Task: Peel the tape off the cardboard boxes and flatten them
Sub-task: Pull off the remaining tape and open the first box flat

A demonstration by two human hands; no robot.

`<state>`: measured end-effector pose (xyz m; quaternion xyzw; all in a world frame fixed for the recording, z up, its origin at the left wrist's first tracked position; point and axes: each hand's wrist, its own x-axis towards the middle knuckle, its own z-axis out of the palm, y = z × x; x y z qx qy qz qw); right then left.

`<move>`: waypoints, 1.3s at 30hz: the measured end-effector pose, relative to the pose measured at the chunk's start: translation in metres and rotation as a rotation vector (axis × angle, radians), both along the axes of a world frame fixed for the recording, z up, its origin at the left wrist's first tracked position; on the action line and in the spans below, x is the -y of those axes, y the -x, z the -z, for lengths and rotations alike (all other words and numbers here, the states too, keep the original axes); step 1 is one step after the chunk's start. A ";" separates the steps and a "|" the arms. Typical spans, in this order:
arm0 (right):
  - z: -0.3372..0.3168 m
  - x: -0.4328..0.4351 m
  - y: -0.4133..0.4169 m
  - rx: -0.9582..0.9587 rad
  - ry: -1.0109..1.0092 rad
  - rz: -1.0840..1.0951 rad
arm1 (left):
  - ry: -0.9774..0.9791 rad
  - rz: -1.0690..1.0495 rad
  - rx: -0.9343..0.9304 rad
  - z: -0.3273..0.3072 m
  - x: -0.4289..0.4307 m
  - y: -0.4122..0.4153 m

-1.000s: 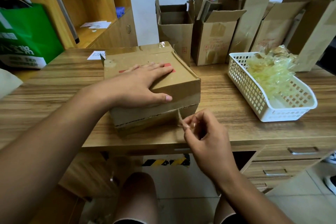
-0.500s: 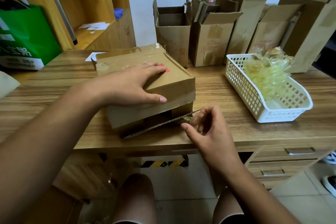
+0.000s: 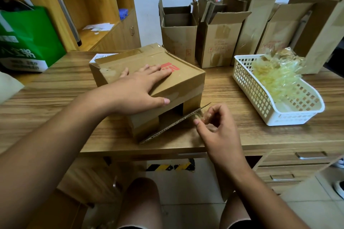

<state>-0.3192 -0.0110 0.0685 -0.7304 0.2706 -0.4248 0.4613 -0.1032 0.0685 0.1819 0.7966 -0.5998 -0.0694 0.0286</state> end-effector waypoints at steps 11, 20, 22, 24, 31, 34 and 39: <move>-0.009 -0.047 -0.021 -0.109 0.210 -0.196 | 0.032 -0.033 0.005 0.000 0.013 0.021; -0.014 -0.050 -0.014 -0.036 0.364 -0.191 | 0.127 -0.044 -0.057 -0.003 0.009 0.023; -0.016 -0.035 -0.010 -0.012 0.318 -0.091 | 0.230 -0.014 -0.134 -0.006 0.004 0.022; -0.016 -0.016 -0.005 -0.039 0.315 -0.003 | 0.297 0.023 -0.229 -0.009 -0.003 0.018; -0.009 0.021 0.006 -0.280 0.310 0.049 | 0.050 0.072 -0.269 -0.016 -0.022 0.000; -0.007 0.026 0.008 -0.320 0.231 0.062 | -0.049 0.128 -0.283 -0.023 -0.029 -0.008; -0.008 0.028 0.010 -0.413 0.221 0.124 | -0.164 0.246 -0.209 -0.027 -0.038 -0.018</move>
